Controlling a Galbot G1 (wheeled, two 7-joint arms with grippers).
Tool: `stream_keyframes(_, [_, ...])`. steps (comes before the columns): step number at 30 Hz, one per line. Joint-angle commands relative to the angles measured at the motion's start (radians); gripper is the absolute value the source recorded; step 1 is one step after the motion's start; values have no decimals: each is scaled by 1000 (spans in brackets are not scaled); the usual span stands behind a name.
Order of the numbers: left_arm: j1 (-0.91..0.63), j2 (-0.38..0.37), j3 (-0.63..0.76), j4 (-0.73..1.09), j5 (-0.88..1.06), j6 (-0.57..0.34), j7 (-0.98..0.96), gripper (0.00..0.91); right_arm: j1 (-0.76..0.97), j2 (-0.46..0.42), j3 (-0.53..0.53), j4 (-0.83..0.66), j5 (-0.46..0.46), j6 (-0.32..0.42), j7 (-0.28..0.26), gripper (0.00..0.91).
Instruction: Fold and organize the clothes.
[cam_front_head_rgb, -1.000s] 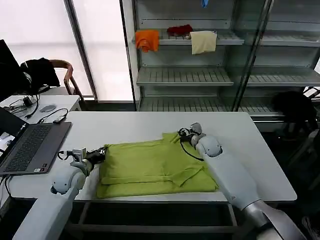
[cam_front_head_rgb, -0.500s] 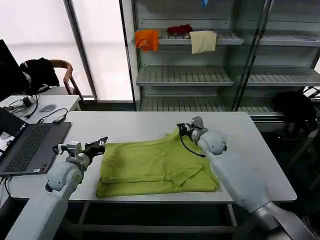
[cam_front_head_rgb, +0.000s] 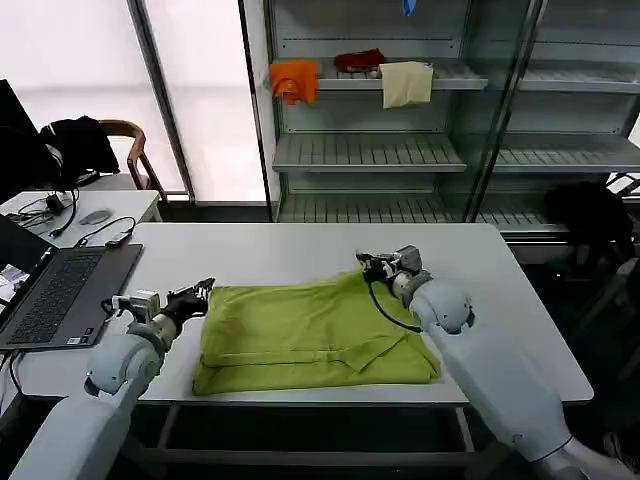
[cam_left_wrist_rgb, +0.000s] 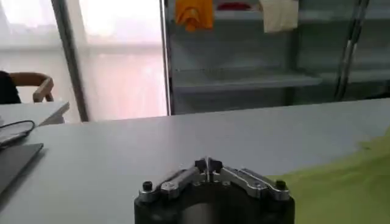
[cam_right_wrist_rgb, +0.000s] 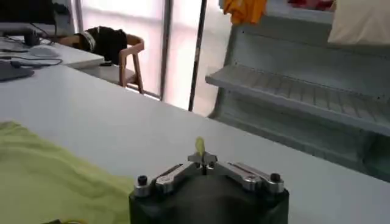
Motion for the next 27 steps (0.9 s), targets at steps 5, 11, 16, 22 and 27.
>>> stream_keyframes(5, [-72, -64, 30, 183, 127, 26, 33, 907, -37, -8, 5, 34, -3, 1, 7, 0])
stream_keyframes(11, [-95, -70, 39, 215, 128, 25, 37, 20, -30, 2, 2, 12, -10, 2, 6, 0])
stream_keyframes(16, [-92, -66, 42, 209, 111, 34, 39, 10, -6, 7, -10, -11, -13, 2, 5, 0])
stream_keyframes(22, [-80, -60, 48, 184, 107, 44, 44, 0, 12, 17, -23, -34, -14, 2, 7, 0])
stream_keyframes(27, [-80, -50, 60, 179, 107, 6, 44, 0, 12, 22, -27, -36, -15, 3, 10, 0])
